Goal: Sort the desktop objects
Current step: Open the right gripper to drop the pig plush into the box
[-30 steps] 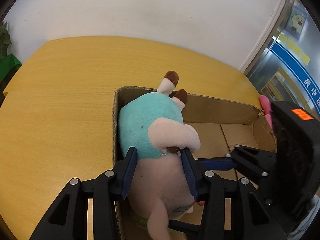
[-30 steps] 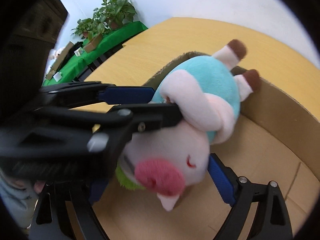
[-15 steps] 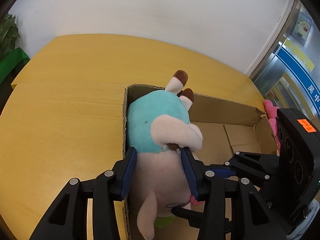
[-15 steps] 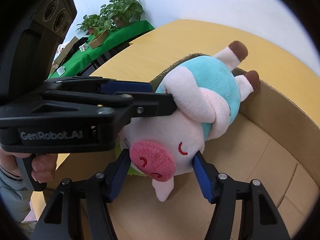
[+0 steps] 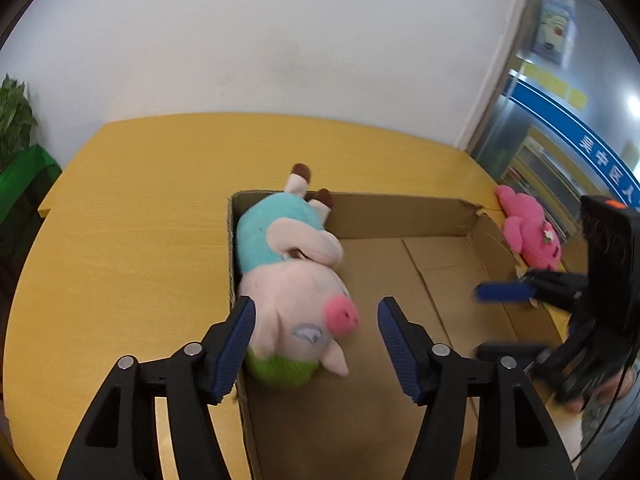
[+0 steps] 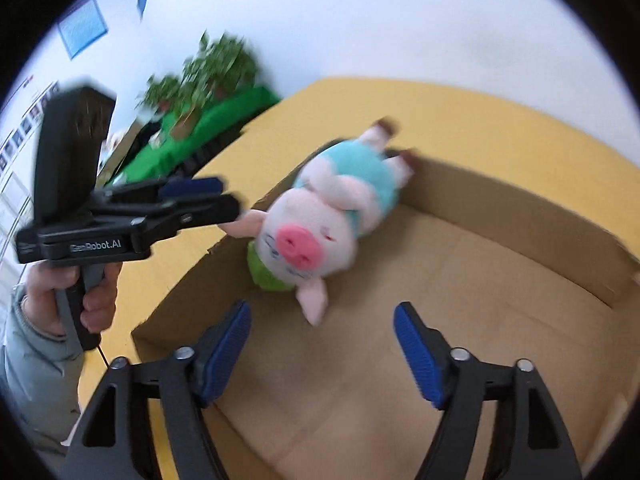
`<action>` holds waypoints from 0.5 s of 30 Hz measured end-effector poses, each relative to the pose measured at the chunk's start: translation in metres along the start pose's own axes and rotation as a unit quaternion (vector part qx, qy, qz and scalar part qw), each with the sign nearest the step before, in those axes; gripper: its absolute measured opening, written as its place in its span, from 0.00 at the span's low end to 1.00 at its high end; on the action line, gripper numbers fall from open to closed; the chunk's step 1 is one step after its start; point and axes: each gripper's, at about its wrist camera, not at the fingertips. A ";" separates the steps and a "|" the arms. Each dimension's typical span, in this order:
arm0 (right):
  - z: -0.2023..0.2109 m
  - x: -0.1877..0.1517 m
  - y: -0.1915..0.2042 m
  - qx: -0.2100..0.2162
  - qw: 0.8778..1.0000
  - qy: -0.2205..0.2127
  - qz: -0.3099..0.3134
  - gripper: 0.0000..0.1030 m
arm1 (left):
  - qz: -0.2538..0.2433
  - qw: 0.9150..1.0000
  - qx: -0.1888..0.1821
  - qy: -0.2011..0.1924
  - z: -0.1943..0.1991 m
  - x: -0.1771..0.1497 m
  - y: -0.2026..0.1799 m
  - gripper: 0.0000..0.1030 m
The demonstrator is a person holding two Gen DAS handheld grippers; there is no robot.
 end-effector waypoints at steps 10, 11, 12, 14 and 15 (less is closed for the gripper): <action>0.071 -0.120 -0.066 -0.078 0.986 -0.002 -0.150 0.78 | -0.022 0.998 -0.034 0.043 0.015 -0.087 -0.022 0.69; 0.073 -0.130 -0.072 -0.084 0.982 -0.002 -0.170 0.78 | -0.015 0.998 -0.043 0.047 0.016 -0.094 -0.021 0.69; 0.077 -0.140 -0.078 -0.091 0.979 -0.001 -0.184 0.78 | -0.009 0.997 -0.049 0.052 0.015 -0.098 -0.020 0.69; 0.081 -0.155 -0.080 -0.092 0.979 -0.005 -0.184 0.78 | 0.014 0.996 -0.051 0.068 0.011 -0.108 -0.013 0.69; 0.082 -0.157 -0.078 -0.084 0.980 -0.006 -0.178 0.78 | 0.024 0.995 -0.054 0.075 0.010 -0.113 -0.011 0.69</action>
Point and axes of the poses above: each gripper's, at about its wrist camera, not at the fingertips, and z roughly against the way its jaws point, y to its left, x to its top, and after that the axes turned 1 degree about z, right-handed
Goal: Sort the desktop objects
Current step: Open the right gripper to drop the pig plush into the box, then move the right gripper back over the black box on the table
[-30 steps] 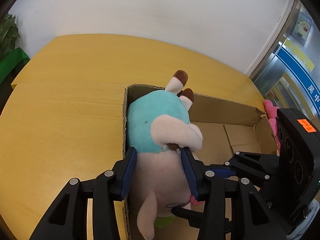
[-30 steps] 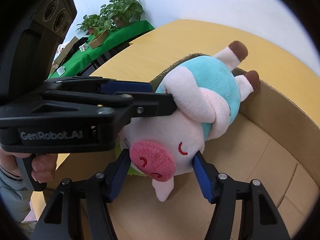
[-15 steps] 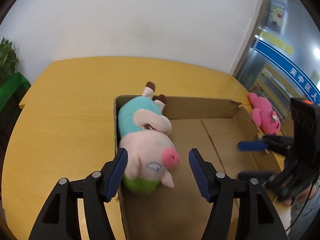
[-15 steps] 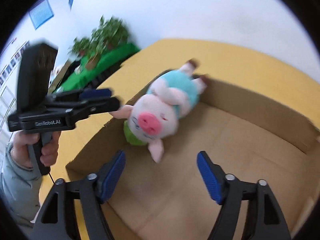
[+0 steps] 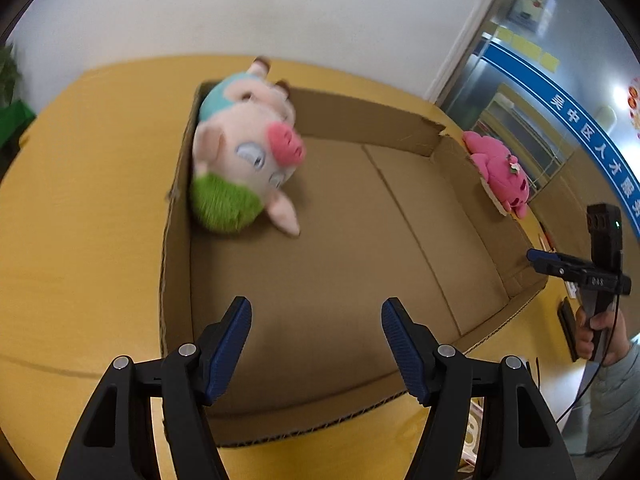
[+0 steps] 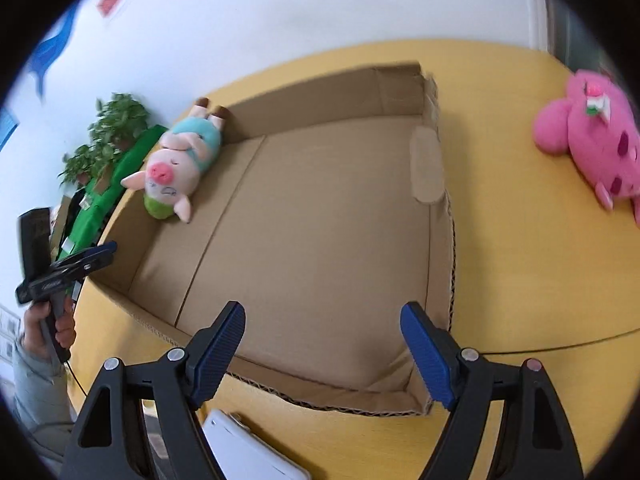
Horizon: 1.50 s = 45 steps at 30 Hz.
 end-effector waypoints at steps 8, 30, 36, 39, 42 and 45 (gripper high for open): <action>0.010 -0.013 0.005 -0.030 0.999 0.006 0.014 0.78 | 0.001 1.000 0.007 -0.019 0.010 -0.020 -0.008 0.69; 0.041 -0.026 0.097 -0.059 0.983 -0.152 0.086 0.13 | -0.097 0.981 0.045 -0.160 0.090 -0.068 -0.114 0.03; 0.053 -0.048 0.113 -0.030 0.979 -0.189 0.070 0.92 | -0.090 0.978 0.048 -0.183 0.097 -0.096 -0.127 0.63; 0.059 -0.059 0.113 -0.027 0.977 -0.202 0.056 0.92 | -0.100 0.974 0.051 -0.195 0.102 -0.107 -0.135 0.80; 0.054 -0.064 0.114 -0.027 0.980 -0.190 0.048 0.92 | -0.097 0.977 0.041 -0.185 0.100 -0.113 -0.140 0.80; 0.050 -0.070 0.118 -0.032 0.981 -0.185 0.050 0.92 | -0.090 0.979 0.034 -0.178 0.097 -0.118 -0.142 0.80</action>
Point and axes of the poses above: each gripper's, at about its wrist camera, not at the fingertips, and z roughly against the way its jaws point, y to its left, x to its top, and after that the axes turned 1 degree about z, right-handed
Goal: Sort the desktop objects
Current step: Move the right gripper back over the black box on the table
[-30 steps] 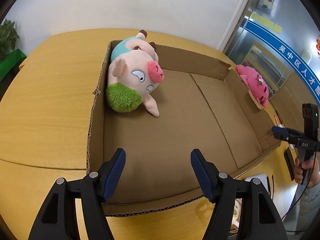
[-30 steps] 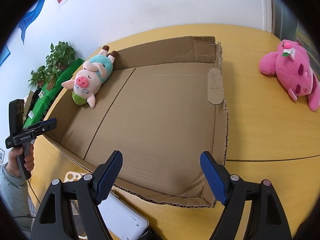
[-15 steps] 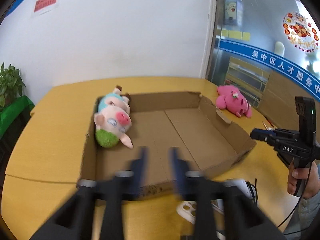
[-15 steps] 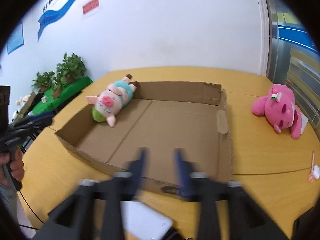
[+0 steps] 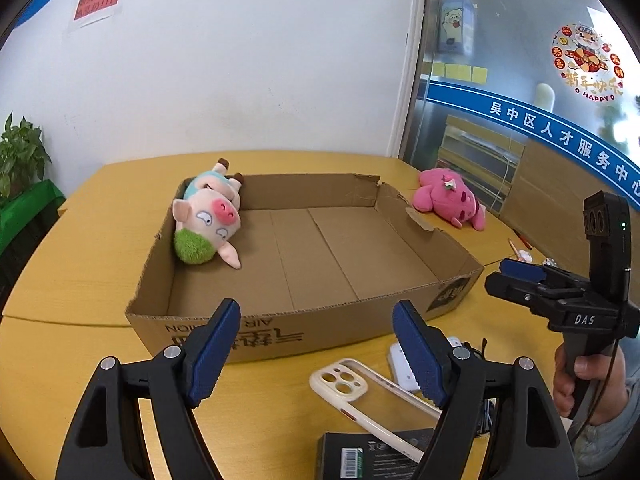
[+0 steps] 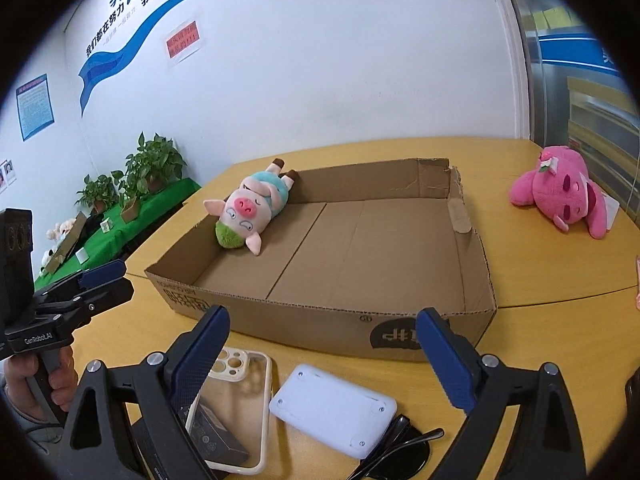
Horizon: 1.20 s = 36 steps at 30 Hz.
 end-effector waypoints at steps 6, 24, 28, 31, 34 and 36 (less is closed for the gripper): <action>0.003 -0.007 0.010 -0.011 1.000 0.004 0.012 0.92 | 0.000 1.000 -0.009 -0.011 0.002 -0.003 -0.008 0.80; 0.002 -0.014 0.020 -0.028 0.999 0.017 0.025 0.92 | 0.020 0.999 -0.044 0.023 -0.018 -0.012 -0.006 0.80; 0.000 -0.013 0.019 -0.027 0.999 0.017 0.023 0.92 | 0.017 0.998 -0.048 0.028 -0.021 -0.013 -0.008 0.80; -0.005 -0.013 0.021 -0.022 0.999 0.021 0.024 0.92 | 0.020 0.998 -0.046 0.030 -0.020 -0.015 -0.006 0.80; -0.008 -0.015 0.023 -0.016 0.999 0.023 0.023 0.92 | 0.021 0.998 -0.045 0.033 -0.020 -0.016 -0.002 0.80; -0.009 -0.016 0.024 -0.014 0.999 0.026 0.025 0.92 | 0.024 0.998 -0.048 0.036 -0.022 -0.016 0.000 0.80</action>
Point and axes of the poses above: each gripper's, at about its wrist camera, not at the fingertips, and z roughly against the way its jaws point, y to its left, x to its top, and after that the axes turned 1 degree about z, right-handed
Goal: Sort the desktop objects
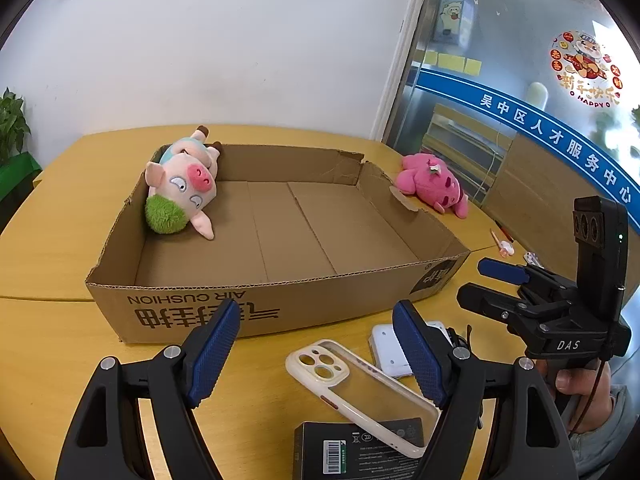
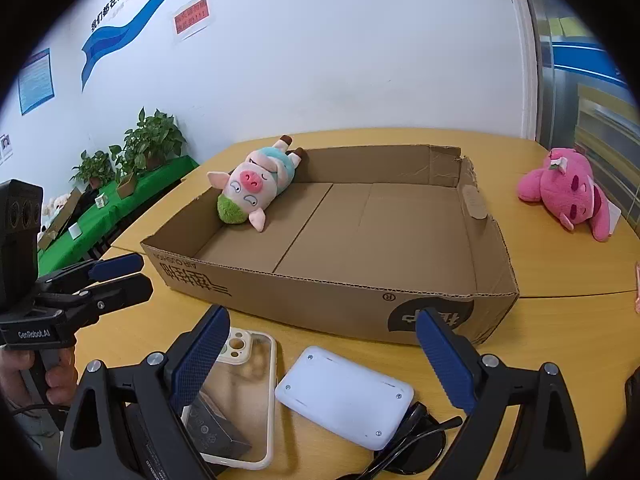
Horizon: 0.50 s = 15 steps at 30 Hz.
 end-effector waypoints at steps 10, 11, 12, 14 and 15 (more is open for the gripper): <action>0.000 -0.037 0.026 0.105 0.991 0.065 0.055 0.92 | 0.016 0.997 -0.039 0.065 -0.023 -0.012 0.005 0.80; 0.000 -0.042 0.028 0.123 0.988 0.074 0.056 0.92 | 0.017 0.996 -0.039 0.074 -0.025 -0.015 0.005 0.80; -0.001 -0.049 0.030 0.146 0.984 0.087 0.055 0.92 | 0.018 0.996 -0.038 0.082 -0.027 -0.018 0.007 0.80; -0.001 -0.060 0.034 0.185 0.976 0.108 0.047 0.92 | 0.021 0.994 -0.041 0.096 -0.028 -0.023 0.010 0.80; -0.002 -0.066 0.036 0.202 0.971 0.119 0.043 0.92 | 0.022 0.994 -0.046 0.101 -0.029 -0.025 0.012 0.80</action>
Point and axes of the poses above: each gripper's, at about its wrist camera, not at the fingertips, and z roughly against the way its jaws point, y to its left, x to its top, and after that the axes turned 1 degree about z, right-handed
